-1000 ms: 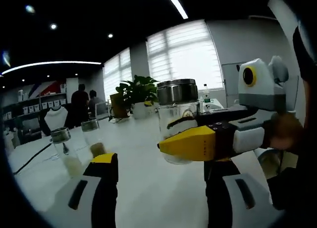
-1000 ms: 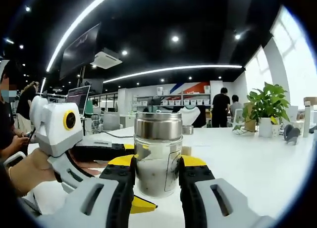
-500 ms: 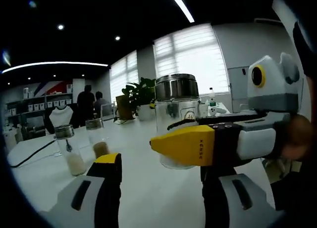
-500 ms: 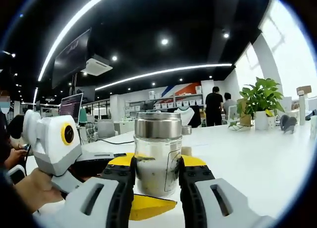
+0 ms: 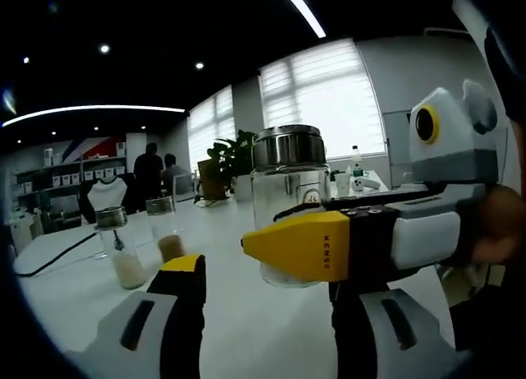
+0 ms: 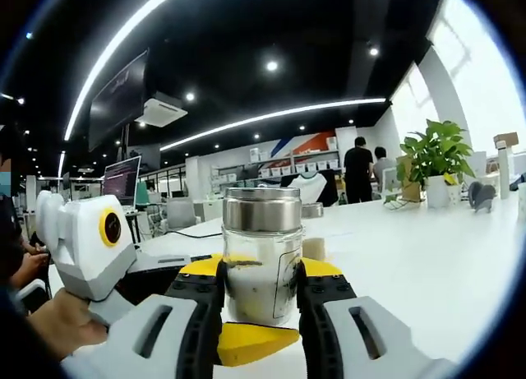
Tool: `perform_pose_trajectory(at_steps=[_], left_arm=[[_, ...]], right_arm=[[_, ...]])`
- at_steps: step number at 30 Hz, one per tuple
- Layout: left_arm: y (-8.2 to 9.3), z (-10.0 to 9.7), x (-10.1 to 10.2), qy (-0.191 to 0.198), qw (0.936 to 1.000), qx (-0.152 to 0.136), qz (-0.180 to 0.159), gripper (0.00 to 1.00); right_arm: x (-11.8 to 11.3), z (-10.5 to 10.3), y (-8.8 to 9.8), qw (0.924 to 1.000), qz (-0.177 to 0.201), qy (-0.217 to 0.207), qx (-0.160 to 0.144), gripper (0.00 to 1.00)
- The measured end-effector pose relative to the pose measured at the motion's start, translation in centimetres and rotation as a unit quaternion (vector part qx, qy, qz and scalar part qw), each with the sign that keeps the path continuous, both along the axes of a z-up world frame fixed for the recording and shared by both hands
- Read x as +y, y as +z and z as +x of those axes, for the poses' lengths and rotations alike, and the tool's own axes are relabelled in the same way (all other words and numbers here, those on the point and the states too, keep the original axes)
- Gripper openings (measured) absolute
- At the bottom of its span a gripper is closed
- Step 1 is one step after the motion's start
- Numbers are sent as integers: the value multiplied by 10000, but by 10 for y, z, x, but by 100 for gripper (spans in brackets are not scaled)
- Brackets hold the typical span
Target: Rotate the seasoning bottle until the label or dispensing opening points toward the visible target arrow and the bottle remains upright within the marked orientation range
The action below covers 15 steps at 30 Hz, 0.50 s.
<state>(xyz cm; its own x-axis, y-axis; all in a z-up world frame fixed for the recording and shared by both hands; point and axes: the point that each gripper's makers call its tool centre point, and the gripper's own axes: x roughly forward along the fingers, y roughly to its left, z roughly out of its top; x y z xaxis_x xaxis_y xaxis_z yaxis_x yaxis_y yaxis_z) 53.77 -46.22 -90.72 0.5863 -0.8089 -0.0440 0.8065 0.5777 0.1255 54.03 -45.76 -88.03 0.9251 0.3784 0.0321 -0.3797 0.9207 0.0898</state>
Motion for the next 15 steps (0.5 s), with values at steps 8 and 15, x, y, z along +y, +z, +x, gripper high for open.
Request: perform_pose_trajectory(at_steps=[8, 15], left_arm=[[2, -5, -2, 28, 9997, 55, -222, 55], [4, -9, -4, -42, 9998, -36, -204, 47]], right_arm=[[1, -3, 4, 10000, -25, 11, -55, 32], [3, -5, 4, 10000, -63, 64, -19, 32]])
